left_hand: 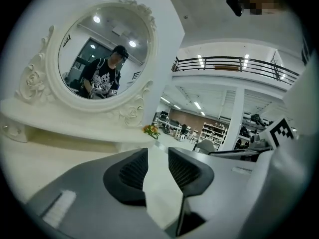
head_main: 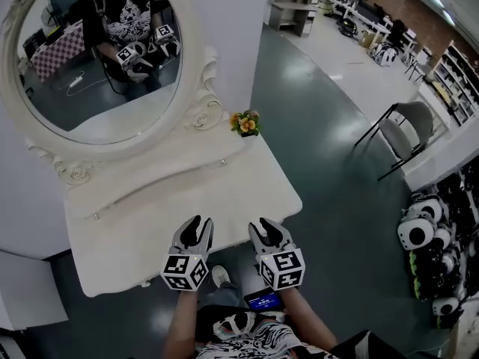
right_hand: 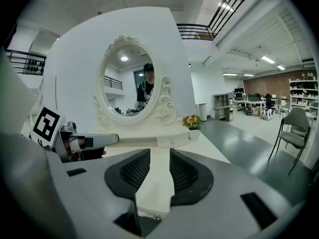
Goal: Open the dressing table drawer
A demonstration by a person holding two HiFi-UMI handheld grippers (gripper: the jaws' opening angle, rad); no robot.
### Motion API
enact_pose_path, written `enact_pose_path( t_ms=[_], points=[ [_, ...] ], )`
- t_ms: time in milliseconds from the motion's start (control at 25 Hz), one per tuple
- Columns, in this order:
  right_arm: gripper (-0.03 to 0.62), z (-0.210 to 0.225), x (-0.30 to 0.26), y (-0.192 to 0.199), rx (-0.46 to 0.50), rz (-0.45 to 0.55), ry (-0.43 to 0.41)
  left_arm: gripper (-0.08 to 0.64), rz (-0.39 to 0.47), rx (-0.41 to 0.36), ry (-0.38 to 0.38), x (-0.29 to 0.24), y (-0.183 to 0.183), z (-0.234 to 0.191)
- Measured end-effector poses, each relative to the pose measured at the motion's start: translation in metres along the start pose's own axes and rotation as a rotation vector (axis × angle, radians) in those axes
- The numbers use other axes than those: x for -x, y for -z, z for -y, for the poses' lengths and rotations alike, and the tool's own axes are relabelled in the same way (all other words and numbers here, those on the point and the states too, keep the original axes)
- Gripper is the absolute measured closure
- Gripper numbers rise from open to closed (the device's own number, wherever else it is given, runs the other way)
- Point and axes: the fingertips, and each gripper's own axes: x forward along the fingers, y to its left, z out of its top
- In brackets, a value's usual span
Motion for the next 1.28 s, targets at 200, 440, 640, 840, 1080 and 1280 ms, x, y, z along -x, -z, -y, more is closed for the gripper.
enact_pose_path(
  t_ms=[200,440,640,840,1080,1280],
  points=[
    [0.472,0.015,-0.067,-0.015,0.005,-0.029,0.034,0.430,-0.005,0.001,0.046,-0.051,-0.016,-0.040],
    [0.474,0.028,-0.106,-0.024,0.006,-0.043,0.065,0.433,-0.044,-0.012,0.073,-0.089,-0.017,-0.058],
    [0.477,0.042,-0.119,-0.023,-0.013,-0.057,0.077,0.444,-0.070,-0.030,0.070,-0.110,-0.011,-0.063],
    [0.476,0.047,-0.139,-0.017,-0.019,-0.080,0.055,0.449,-0.071,-0.063,0.040,-0.119,-0.012,-0.077],
    [0.476,0.052,-0.164,-0.018,0.002,-0.099,0.033,0.449,-0.099,-0.044,0.013,-0.132,-0.004,-0.091],
    [0.463,0.056,-0.193,-0.006,-0.017,-0.134,0.016,0.450,-0.141,-0.031,-0.002,-0.144,0.011,-0.102]
  ],
)
